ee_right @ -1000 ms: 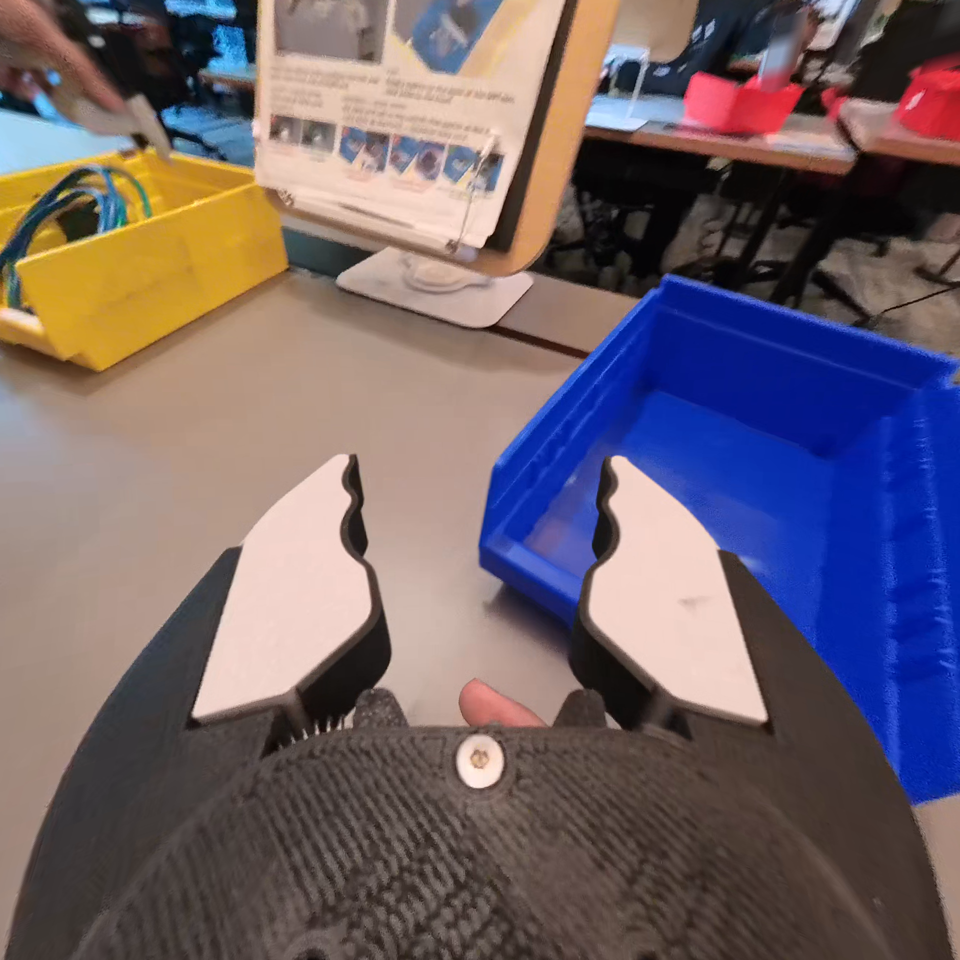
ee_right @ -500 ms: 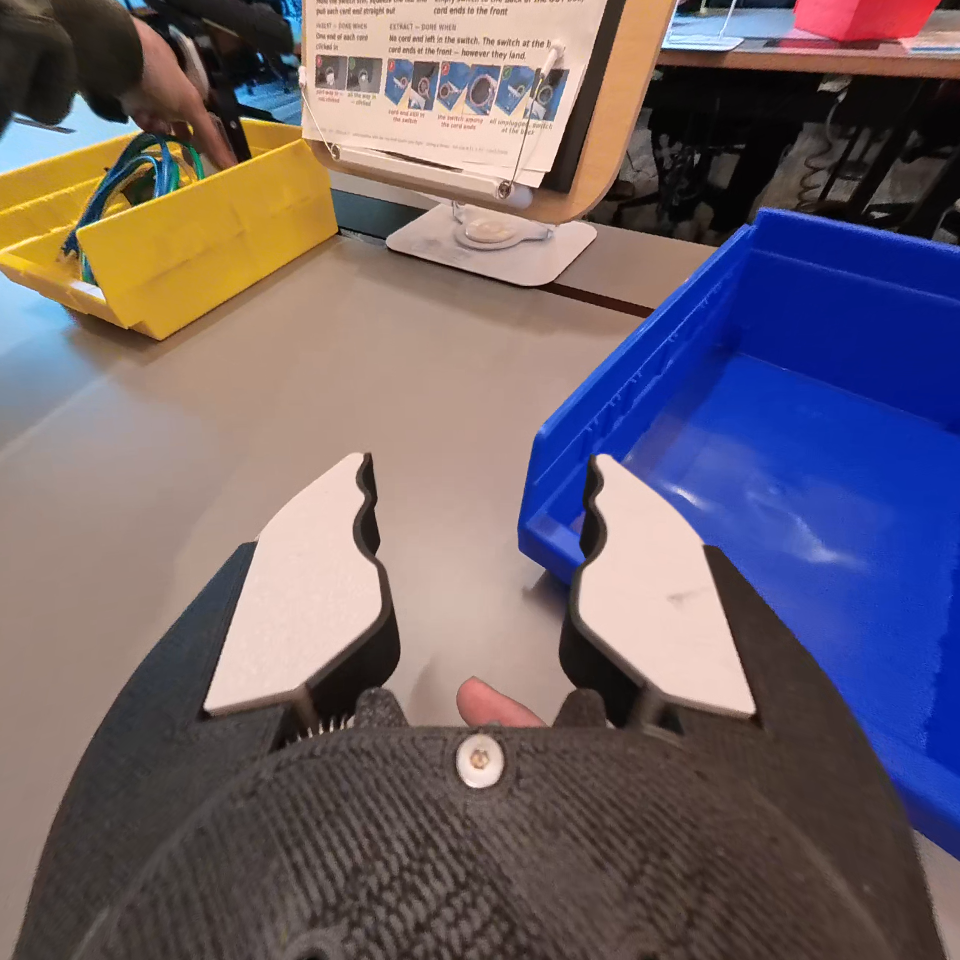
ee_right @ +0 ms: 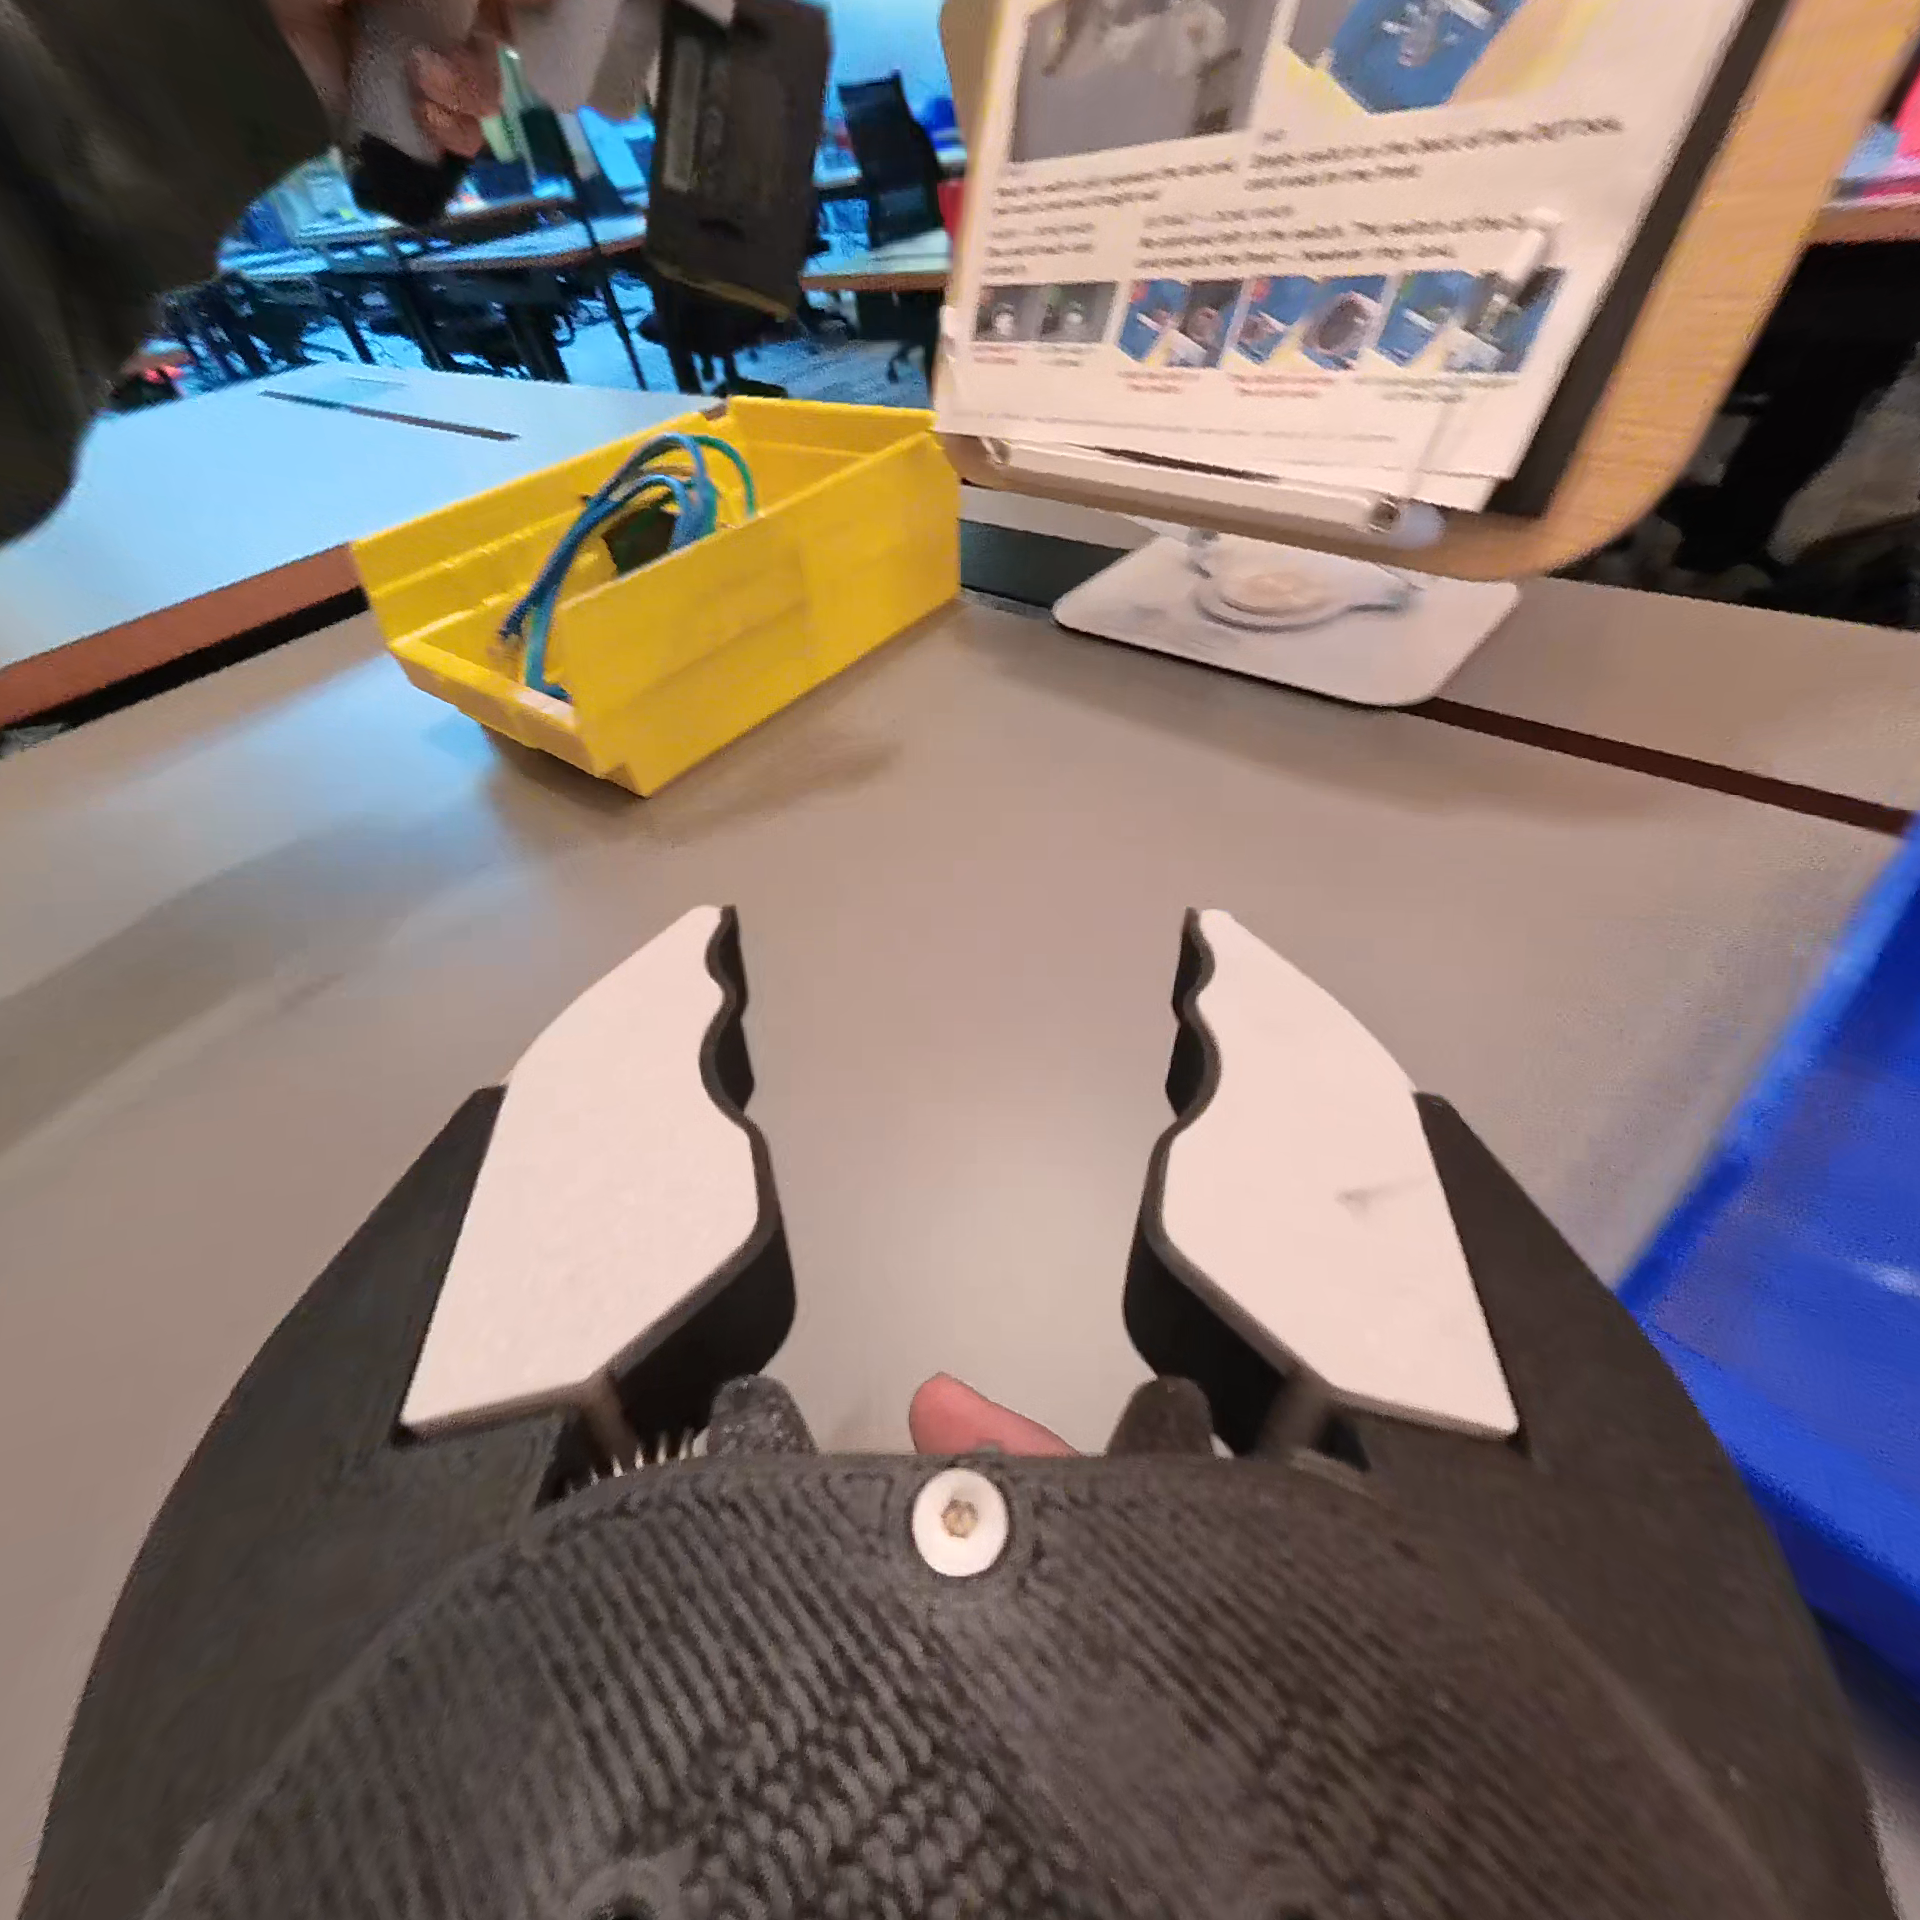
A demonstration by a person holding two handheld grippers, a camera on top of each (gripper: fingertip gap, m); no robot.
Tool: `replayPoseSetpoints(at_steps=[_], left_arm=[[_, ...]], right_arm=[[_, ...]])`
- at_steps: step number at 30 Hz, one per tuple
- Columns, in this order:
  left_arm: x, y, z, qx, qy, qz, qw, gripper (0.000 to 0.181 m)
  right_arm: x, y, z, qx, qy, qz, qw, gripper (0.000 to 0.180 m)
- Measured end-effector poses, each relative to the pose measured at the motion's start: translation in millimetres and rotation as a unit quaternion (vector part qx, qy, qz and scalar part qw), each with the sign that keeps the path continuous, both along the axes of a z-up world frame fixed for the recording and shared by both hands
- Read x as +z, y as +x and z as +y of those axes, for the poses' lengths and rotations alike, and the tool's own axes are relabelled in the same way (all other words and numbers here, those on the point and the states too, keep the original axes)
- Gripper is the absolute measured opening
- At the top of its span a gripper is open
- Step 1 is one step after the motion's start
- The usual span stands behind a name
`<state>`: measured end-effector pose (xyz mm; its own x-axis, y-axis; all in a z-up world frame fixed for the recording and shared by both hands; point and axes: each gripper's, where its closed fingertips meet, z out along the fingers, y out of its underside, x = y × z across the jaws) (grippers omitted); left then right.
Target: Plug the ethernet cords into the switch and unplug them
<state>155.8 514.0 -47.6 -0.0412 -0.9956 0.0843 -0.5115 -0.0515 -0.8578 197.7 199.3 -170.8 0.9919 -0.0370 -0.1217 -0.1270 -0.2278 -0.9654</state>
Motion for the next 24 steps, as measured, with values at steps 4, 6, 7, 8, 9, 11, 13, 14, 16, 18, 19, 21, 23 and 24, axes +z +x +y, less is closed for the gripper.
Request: replayPoseSetpoints(at_steps=[4, 6, 7, 8, 9, 11, 13, 14, 16, 18, 19, 21, 23, 24], left_arm=[[27, -16, -121, -0.117, -0.079, -0.163, 0.976, 0.028], [25, -27, -175, -0.151, -0.131, -0.226, 0.953, 0.028], [21, -32, -200, -0.171, -0.157, -0.252, 0.940, 0.028], [17, -38, -223, -0.190, -0.188, -0.272, 0.925, 0.028], [13, -45, -243, -0.208, -0.222, -0.292, 0.907, 0.028], [6, -56, -270, -0.237, -0.266, -0.330, 0.874, 0.028], [-1, -62, -280, -0.237, -0.283, -0.359, 0.857, 0.027], [-7, -62, -283, -0.235, -0.286, -0.360, 0.857, 0.027], [-26, -53, -286, -0.211, -0.263, -0.332, 0.881, 0.027], [-35, -49, -286, -0.199, -0.254, -0.318, 0.892, 0.027], [-36, -48, -283, -0.192, -0.251, -0.314, 0.895, 0.027], [-36, -45, -274, -0.166, -0.225, -0.316, 0.907, 0.027], [-37, -41, -264, -0.135, -0.205, -0.303, 0.921, 0.027], [-40, -37, -260, -0.114, -0.195, -0.285, 0.932, 0.027]], right_arm=[[21, -37, 19, -0.008, 0.059, -0.016, 0.998, 0.100], [38, -51, 23, -0.035, 0.105, -0.078, 0.991, 0.106], [47, -57, 22, -0.050, 0.127, -0.119, 0.983, 0.106], [57, -63, 21, -0.062, 0.150, -0.158, 0.974, 0.108], [67, -72, 19, -0.066, 0.176, -0.192, 0.963, 0.109], [78, -93, 16, -0.042, 0.207, -0.236, 0.948, 0.103], [68, -106, 20, -0.017, 0.181, -0.248, 0.952, 0.105], [61, -110, 23, -0.006, 0.163, -0.238, 0.957, 0.105], [50, -124, 28, 0.043, 0.161, -0.175, 0.970, 0.097], [38, -120, 33, 0.048, 0.149, -0.101, 0.983, 0.089], [33, -118, 35, 0.056, 0.145, -0.077, 0.985, 0.093], [26, -112, 36, 0.059, 0.138, -0.036, 0.988, 0.097], [20, -102, 37, 0.045, 0.131, 0.001, 0.990, 0.098], [15, -99, 38, 0.040, 0.123, 0.004, 0.992, 0.100]])
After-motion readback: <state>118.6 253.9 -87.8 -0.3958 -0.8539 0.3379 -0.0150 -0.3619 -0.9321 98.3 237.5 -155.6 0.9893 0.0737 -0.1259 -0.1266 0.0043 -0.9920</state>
